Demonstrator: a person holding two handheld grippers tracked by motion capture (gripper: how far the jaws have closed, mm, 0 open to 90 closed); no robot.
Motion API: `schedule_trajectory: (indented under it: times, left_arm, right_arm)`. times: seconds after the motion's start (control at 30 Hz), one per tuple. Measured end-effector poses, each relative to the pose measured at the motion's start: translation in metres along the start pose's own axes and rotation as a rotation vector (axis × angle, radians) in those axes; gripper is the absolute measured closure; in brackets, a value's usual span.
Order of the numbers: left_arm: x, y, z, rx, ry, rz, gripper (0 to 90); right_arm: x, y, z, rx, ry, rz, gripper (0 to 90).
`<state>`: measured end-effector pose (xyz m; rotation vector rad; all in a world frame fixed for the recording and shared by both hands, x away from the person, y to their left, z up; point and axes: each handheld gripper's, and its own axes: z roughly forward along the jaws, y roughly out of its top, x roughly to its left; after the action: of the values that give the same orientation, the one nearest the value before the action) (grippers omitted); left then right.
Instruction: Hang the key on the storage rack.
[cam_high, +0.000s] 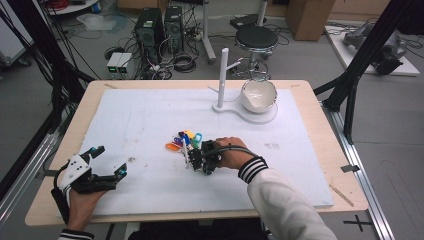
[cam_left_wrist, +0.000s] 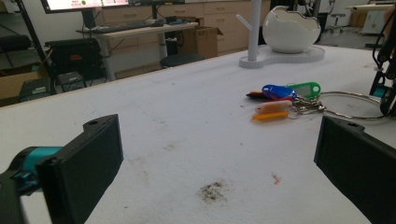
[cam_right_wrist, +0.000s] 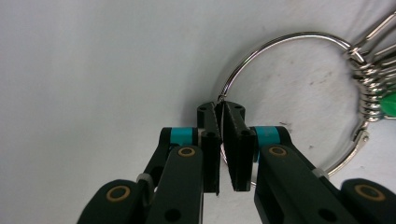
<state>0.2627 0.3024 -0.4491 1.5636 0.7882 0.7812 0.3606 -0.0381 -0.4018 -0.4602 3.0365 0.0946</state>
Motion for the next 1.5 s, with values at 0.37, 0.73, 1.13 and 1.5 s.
schedule_trajectory:
  times: [0.37,0.73,1.13,1.5]
  left_arm:
    - [0.0,0.0,0.0,-0.001,0.001,-0.001,1.7]
    - [0.0,0.0,0.0,-0.001,0.001,-0.001,1.7]
    - [0.0,0.0,0.0,-0.001,0.002,0.0,1.7]
    - [0.0,0.0,0.0,0.001,0.002,0.0,1.7]
  right_arm:
    - [-0.004,-0.023,-0.033,-0.163,-0.076,0.115,88.6]
    - [-0.02,-0.078,-0.076,-0.484,-0.158,0.342,88.9]
    - [-0.032,-0.122,-0.094,-0.71,-0.238,0.49,89.0]
    - [-0.047,-0.168,-0.096,-0.863,-0.355,0.666,89.0]
